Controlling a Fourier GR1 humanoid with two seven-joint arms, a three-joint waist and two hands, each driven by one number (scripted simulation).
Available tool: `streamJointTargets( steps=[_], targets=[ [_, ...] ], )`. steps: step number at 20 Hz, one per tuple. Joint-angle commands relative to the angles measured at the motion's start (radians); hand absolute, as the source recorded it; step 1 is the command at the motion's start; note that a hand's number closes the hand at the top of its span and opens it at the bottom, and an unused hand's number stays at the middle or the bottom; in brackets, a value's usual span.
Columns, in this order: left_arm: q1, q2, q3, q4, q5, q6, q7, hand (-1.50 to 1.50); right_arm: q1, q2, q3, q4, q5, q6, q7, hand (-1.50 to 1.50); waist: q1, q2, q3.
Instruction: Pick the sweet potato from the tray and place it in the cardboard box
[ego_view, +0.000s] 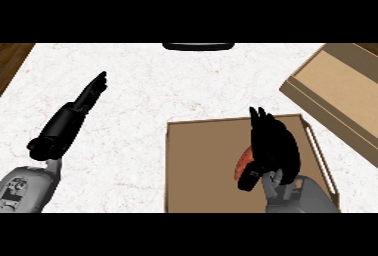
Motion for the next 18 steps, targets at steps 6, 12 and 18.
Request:
streamJointTargets(
  steps=[6, 12, 18],
  targets=[
    [0.023, 0.008, 0.039, -0.007, 0.007, -0.051, -0.017, 0.0, 0.082, 0.07, -0.022, -0.021, 0.073, 0.087, 0.135, -1.5, -0.007, -0.001, 0.001],
    [0.022, -0.017, 0.064, 0.02, -0.014, -0.045, -0.045, 0.0, 0.081, 0.143, -0.046, 0.09, 0.148, 0.049, 0.08, -1.5, -0.003, 0.001, 0.001],
    [0.014, -0.034, 0.053, 0.015, -0.034, -0.055, -0.022, 0.0, 0.066, 0.18, -0.071, 0.174, 0.227, 0.062, 0.075, -1.5, -0.002, 0.001, 0.001]
  ],
)
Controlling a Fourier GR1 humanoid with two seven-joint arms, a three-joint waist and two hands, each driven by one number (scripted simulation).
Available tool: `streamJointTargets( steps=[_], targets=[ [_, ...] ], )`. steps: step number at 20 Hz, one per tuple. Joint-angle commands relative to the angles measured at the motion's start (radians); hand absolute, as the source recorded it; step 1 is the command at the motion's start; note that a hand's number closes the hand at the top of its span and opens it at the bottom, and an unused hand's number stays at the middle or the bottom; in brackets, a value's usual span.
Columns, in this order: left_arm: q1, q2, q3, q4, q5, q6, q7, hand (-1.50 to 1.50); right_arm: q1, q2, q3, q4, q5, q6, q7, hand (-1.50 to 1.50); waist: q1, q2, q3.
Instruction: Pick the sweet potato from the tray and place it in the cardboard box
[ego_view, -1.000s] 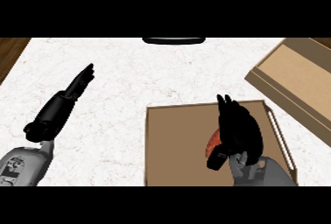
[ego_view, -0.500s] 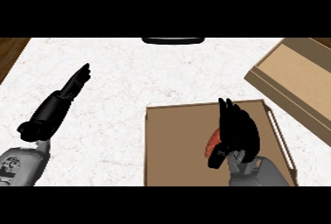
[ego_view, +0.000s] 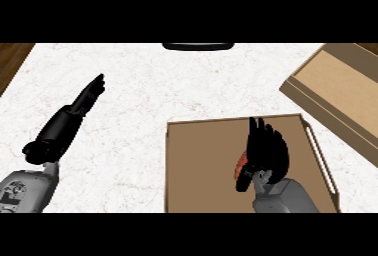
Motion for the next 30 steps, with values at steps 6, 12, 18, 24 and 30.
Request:
streamJointTargets(
  steps=[6, 12, 18, 24, 30],
  targets=[
    [-0.01, -0.03, 0.036, 0.085, -0.037, -0.028, -0.064, 0.0, 0.032, 0.05, -0.073, 0.049, 0.05, 0.011, 0.041, -1.5, -0.003, 0.002, 0.0],
    [0.026, -0.044, 0.044, -0.095, -0.034, -0.058, 0.076, 0.0, 0.079, -0.052, -0.049, 0.079, 0.105, -0.06, -0.216, 1.5, 0.003, -0.001, 0.001],
    [0.031, -0.094, 0.044, -0.084, -0.07, -0.051, 0.063, 0.0, 0.06, -0.014, 0.016, 0.103, 0.231, -0.111, -0.197, 1.5, 0.003, -0.001, 0.001],
    [0.0, -0.066, 0.081, -0.009, -0.061, -0.082, 0.004, 0.0, -0.071, -0.124, -0.013, 0.135, 0.102, -0.115, -0.559, 1.5, 0.02, 0.007, 0.002],
    [-0.029, -0.07, 0.075, 0.015, -0.067, -0.091, -0.003, 0.0, -0.236, -0.215, -0.052, 0.19, -0.016, -0.167, -0.965, 1.5, 0.027, 0.012, 0.002]
  ],
)
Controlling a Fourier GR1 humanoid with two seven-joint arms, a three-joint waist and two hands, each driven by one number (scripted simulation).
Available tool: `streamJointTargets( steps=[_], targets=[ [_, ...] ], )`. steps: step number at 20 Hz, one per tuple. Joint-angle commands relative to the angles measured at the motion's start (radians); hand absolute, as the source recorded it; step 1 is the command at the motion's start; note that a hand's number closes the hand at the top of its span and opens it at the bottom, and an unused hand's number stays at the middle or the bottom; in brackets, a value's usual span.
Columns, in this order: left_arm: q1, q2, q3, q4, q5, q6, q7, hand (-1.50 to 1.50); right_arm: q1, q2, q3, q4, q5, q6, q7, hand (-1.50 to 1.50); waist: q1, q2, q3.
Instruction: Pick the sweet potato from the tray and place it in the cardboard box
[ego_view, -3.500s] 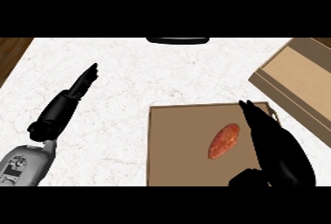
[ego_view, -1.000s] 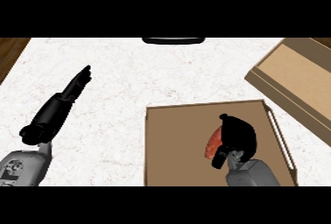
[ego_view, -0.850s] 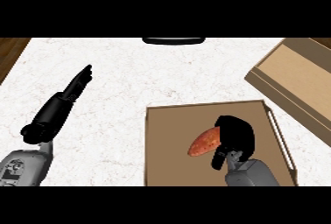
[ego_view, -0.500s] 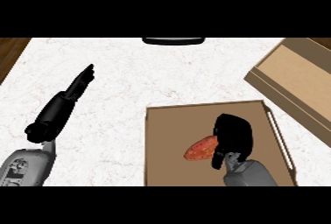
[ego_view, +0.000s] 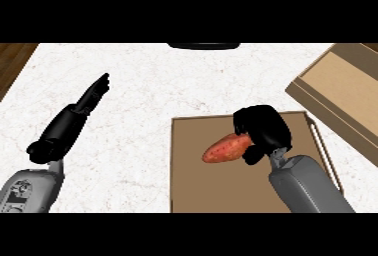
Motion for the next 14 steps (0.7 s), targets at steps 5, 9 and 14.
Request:
streamJointTargets(
  steps=[5, 9, 14],
  targets=[
    [-0.017, -0.004, 0.023, 0.013, -0.008, 0.004, 0.019, 0.0, -0.087, -0.133, -0.042, 0.014, 0.008, -0.158, -0.36, 1.5, -0.026, -0.008, -0.001],
    [0.024, -0.016, 0.027, 0.039, -0.025, 0.009, -0.048, 0.0, -0.21, -0.131, -0.163, -0.091, -0.068, -0.015, -0.273, 1.5, -0.029, -0.011, -0.002],
    [-0.01, -0.002, 0.049, 0.041, -0.014, 0.004, -0.006, 0.0, -0.212, -0.121, -0.374, -0.097, -0.119, -0.124, -0.143, 1.5, -0.039, -0.011, -0.002]
  ],
)
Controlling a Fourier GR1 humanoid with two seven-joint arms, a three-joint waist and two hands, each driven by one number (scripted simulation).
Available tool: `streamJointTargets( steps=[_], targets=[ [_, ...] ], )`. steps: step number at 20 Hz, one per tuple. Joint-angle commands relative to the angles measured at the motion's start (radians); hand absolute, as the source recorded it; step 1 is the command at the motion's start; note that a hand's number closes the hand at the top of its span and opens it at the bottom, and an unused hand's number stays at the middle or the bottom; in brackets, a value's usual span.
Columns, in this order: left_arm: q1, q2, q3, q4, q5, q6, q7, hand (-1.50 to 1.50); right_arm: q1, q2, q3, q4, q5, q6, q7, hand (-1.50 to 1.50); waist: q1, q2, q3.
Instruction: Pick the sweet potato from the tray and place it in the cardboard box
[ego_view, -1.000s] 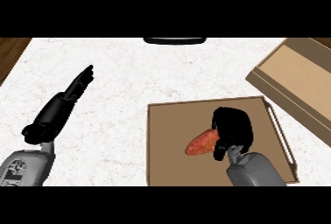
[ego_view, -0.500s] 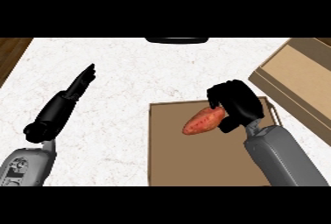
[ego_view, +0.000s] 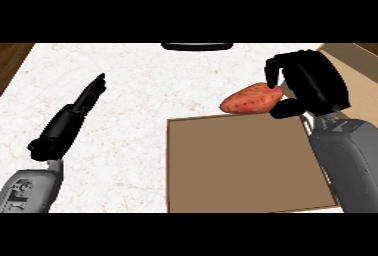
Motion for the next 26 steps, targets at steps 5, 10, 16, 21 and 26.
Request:
streamJointTargets(
  steps=[5, 10, 16, 21, 26],
  targets=[
    [0.037, 0.023, 0.007, -0.063, 0.01, -0.035, 0.014, 0.0, -0.109, -0.049, -0.299, 0.09, -0.075, -0.06, 0.132, 1.5, 0.014, 0.002, 0.0],
    [0.046, -0.01, -0.007, -0.07, -0.009, -0.02, 0.03, 0.0, -0.144, -0.14, -0.42, 0.226, -0.116, -0.089, 0.077, 1.5, 0.012, 0.004, 0.0],
    [0.043, -0.024, -0.019, -0.083, -0.027, -0.021, 0.003, 0.0, -0.216, -0.277, -0.425, 0.56, -0.028, -0.146, -0.067, 1.5, 0.027, 0.01, 0.0],
    [0.032, -0.024, 0.002, -0.032, -0.026, -0.019, -0.024, 0.0, -0.24, -0.381, -0.415, 0.741, -0.05, 0.069, -0.109, 1.5, 0.027, 0.014, 0.0],
    [-0.044, -0.043, -0.011, -0.025, -0.048, -0.006, 0.029, 0.0, -0.318, -0.437, -0.403, 0.962, -0.026, 0.112, -0.224, 1.5, 0.031, 0.015, 0.001]
  ],
)
